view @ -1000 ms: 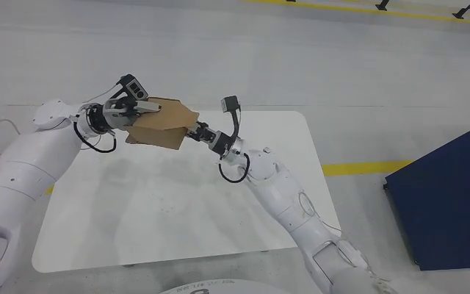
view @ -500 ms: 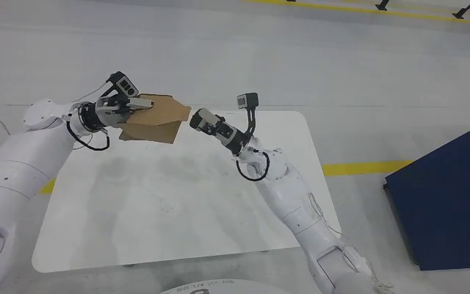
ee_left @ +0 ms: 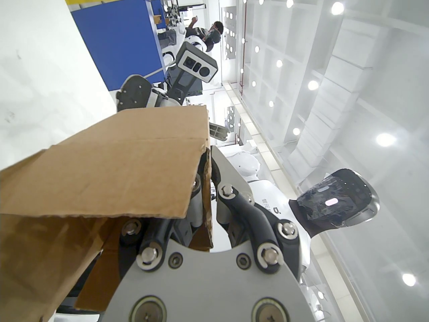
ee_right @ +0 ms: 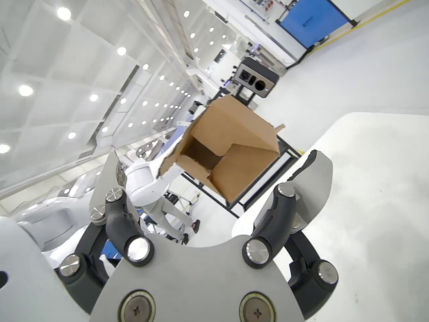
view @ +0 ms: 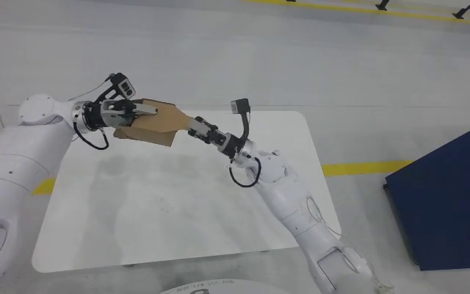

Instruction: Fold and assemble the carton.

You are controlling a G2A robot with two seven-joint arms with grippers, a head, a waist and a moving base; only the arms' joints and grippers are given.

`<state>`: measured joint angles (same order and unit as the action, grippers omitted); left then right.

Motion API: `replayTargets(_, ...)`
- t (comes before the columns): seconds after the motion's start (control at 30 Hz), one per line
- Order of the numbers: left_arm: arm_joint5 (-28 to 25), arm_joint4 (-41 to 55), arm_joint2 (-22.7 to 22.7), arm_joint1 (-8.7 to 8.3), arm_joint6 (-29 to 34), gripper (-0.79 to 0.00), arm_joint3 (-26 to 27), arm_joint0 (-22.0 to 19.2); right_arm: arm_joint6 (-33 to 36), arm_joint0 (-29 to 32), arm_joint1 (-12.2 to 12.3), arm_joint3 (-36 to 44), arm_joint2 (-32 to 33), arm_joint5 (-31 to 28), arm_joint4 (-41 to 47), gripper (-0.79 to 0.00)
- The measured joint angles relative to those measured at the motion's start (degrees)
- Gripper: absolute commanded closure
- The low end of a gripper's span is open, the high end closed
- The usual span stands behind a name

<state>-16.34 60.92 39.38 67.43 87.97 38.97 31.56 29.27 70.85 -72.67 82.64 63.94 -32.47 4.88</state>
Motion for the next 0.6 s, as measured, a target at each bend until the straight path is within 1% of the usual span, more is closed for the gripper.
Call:
replayTargets(0.13, 0.06, -0.71, 0.72, 0.25, 0.03, 0.0, 0.62, 0.07, -2.49, -1.6, -0.57, -1.55, -2.69, 2.52, -5.75, -0.757)
replayTargets(0.17, 0.11, -0.59, 0.91, 0.25, 0.03, 0.0, 0.87, 0.19, -2.73, -1.83, -0.66, -1.79, -3.1, 2.76, -6.59, -0.76)
replayTargets(0.37, 0.73, -0.53, 1.82, -0.08, 0.03, 0.0, 2.15, 0.88, -3.73, -2.82, -1.04, -3.01, -4.74, 3.91, -9.51, -0.723)
replayTargets(0.5, 0.79, -1.33, 2.17, -0.27, 0.03, 0.0, 2.39, 1.11, -4.42, -3.11, -1.23, -3.35, -5.12, 3.74, -9.58, -0.754)
replayTargets(0.53, 0.71, -1.47, 2.33, -0.33, 0.03, 0.0, 2.35, 1.19, -4.49, -3.09, -1.25, -3.28, -4.99, 3.37, -8.83, -0.776)
replayTargets(0.6, 0.66, -1.59, 2.58, -0.41, 0.03, 0.0, 2.27, 1.29, -4.09, -2.89, -1.2, -3.03, -4.45, 2.47, -7.0, -0.785)
